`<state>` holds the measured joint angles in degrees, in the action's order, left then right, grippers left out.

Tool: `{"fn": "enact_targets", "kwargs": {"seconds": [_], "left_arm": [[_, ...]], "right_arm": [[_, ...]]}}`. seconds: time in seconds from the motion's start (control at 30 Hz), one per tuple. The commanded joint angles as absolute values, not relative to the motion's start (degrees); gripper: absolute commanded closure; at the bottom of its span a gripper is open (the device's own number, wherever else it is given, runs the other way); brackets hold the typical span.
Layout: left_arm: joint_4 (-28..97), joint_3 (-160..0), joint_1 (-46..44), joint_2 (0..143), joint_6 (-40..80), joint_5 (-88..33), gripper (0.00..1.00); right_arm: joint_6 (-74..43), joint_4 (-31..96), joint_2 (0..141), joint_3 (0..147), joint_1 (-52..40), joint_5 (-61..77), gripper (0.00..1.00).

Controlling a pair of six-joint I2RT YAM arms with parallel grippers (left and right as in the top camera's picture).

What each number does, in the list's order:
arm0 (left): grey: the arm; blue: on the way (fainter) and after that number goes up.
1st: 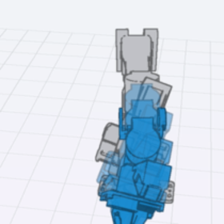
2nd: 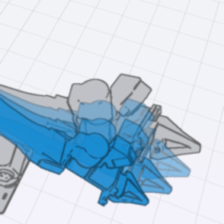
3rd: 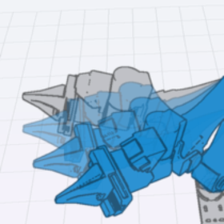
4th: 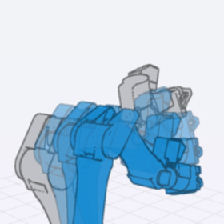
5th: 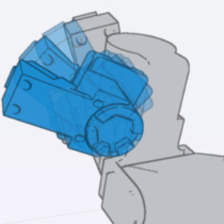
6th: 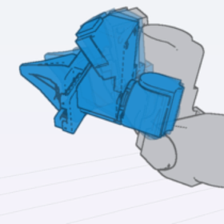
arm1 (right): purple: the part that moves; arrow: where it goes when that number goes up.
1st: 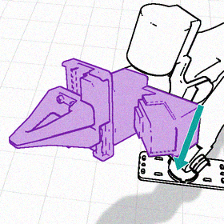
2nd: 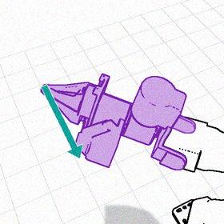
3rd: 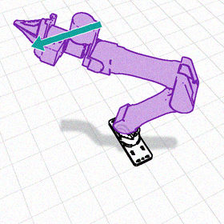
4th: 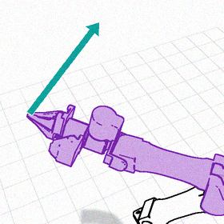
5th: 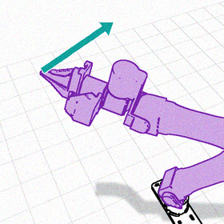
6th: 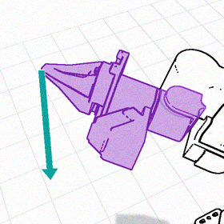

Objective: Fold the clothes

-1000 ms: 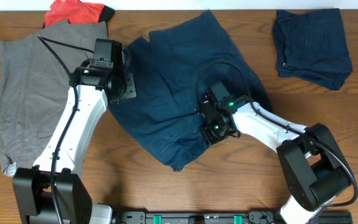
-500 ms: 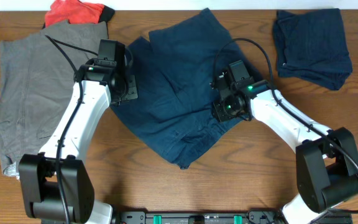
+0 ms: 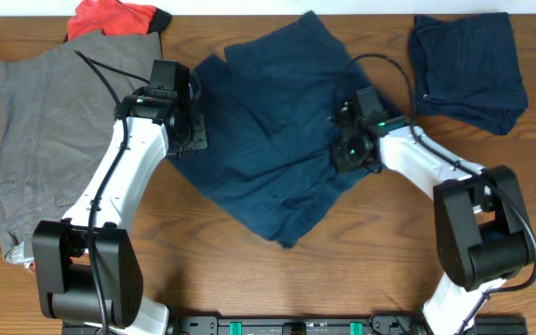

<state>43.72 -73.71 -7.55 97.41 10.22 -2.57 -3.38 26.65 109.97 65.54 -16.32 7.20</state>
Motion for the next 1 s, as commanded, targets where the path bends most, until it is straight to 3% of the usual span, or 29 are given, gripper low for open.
{"fn": "enact_targets", "kwargs": {"seconds": [0.0, 0.17, 0.47, 0.6, 0.73, 0.77, 0.8, 0.87, 0.93, 0.97], "left_arm": [[43.57, -73.95, -7.29, 98.06, 9.19, -1.89, 0.93], [43.44, -73.95, -7.29, 98.06, 9.19, -1.91, 0.93], [41.87, -73.60, -7.29, 98.17, 8.82, -1.89, 0.93], [35.75, -72.42, -7.29, 99.35, 7.09, -1.87, 0.93], [25.28, -72.42, -7.01, 103.15, 8.10, -1.87, 0.94], [22.81, -72.44, -6.70, 104.42, 9.26, -1.87, 0.87], [20.67, -72.44, -6.33, 105.69, 10.90, -1.89, 0.68], [17.08, -72.58, -5.23, 108.75, 14.39, -2.17, 0.35], [14.33, -73.03, -4.12, 111.77, 16.25, -4.12, 0.10], [13.10, -73.34, -3.57, 113.23, 17.12, -4.99, 0.03]], "right_arm": [[-3.36, 22.44, 114.06, 65.87, -13.21, 4.43, 0.56], [-3.33, 10.74, 120.33, 65.93, -10.41, 0.82, 0.59], [-3.33, -5.06, 127.52, 67.81, -8.21, -7.29, 0.55], [-3.31, -1.85, 125.67, 70.48, -7.66, -5.08, 0.40], [-3.31, 3.49, 119.04, 72.95, -8.49, -1.15, 0.14], [-3.33, 4.45, 116.95, 73.14, -8.86, -0.08, 0.04], [-3.33, 5.50, 114.37, 73.19, -9.30, 0.91, 0.01], [-3.33, 7.66, 109.45, 73.19, -10.24, 1.78, 0.01], [-3.33, 9.91, 104.71, 73.19, -11.35, 1.76, 0.01], [-3.31, 10.94, 102.59, 73.19, -11.86, 1.74, 0.01]]}}
